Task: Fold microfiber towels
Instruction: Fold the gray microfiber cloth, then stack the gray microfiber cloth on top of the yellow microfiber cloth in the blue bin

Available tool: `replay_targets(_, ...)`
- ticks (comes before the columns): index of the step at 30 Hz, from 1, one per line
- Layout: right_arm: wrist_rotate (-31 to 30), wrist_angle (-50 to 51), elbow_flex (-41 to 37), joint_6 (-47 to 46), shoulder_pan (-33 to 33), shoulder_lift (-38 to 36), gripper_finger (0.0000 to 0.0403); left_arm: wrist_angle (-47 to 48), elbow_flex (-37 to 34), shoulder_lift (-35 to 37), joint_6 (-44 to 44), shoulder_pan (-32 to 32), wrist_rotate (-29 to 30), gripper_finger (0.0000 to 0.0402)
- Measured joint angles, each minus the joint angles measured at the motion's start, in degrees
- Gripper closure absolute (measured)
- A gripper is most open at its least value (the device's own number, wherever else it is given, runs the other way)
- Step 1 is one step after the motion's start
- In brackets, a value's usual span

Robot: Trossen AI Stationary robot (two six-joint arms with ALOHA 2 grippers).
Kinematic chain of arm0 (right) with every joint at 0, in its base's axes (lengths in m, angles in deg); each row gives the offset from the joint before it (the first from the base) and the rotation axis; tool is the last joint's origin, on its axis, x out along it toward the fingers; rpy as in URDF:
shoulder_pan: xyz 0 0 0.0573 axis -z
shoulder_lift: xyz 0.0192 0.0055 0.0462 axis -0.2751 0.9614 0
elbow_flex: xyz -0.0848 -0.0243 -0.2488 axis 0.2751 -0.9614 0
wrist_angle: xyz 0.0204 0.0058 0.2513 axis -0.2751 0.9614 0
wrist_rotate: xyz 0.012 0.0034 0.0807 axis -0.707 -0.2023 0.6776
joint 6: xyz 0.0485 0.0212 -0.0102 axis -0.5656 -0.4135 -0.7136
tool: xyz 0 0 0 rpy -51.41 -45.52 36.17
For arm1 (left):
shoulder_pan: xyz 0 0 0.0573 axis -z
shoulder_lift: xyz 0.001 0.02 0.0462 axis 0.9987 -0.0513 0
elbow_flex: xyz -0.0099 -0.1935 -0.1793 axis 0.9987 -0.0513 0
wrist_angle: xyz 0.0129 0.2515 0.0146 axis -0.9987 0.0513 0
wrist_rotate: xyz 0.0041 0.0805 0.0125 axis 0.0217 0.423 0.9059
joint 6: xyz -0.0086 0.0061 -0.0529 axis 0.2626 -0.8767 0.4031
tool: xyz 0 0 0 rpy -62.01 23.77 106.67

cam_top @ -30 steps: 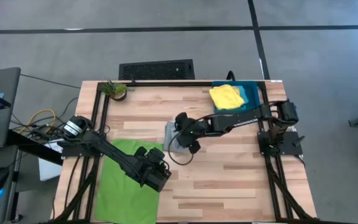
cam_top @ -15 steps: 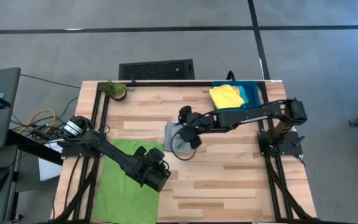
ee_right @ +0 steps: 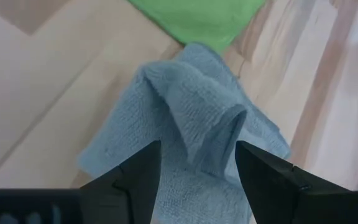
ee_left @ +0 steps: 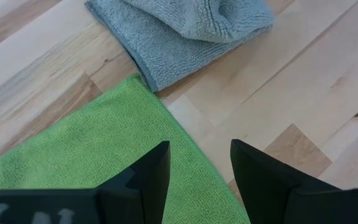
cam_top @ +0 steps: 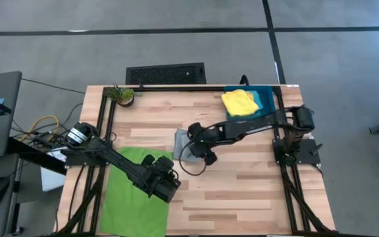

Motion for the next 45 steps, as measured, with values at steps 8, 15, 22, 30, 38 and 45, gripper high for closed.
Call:
replay_targets(8, -2.01, -6.18, 0.01, 0.05, 0.45, 3.73, 0.0173, 0.34, 0.00, 0.00, -0.10, 0.00, -0.04, 0.0239)
replay_targets(15, -4.28, -14.84, 0.04, 1.95, 1.84, 3.76, 0.0173, 0.35, 0.00, 0.00, -0.35, 0.00, -0.04, 0.0239)
replay_targets(22, -4.11, -19.01, 0.04, 1.96, 3.15, 3.76, 0.0173, 0.34, 0.00, 0.00, -0.42, 0.00, -0.04, 0.0239)
replay_targets(30, 2.21, -20.44, 0.04, 2.72, 1.88, 3.76, 0.0173, 0.33, 0.00, 0.00, -0.44, -0.01, -0.02, 0.0239)
replay_targets(38, -3.17, -19.33, 0.04, 4.12, 2.02, 3.35, 0.0173, 0.31, 0.00, 0.00, -0.44, -0.02, -0.02, 0.0239)
replay_targets(45, -7.63, -7.03, 0.06, -3.00, 2.84, -3.81, 0.0173, 0.48, 0.00, 0.00, -0.38, 0.00, -0.02, 0.0239)
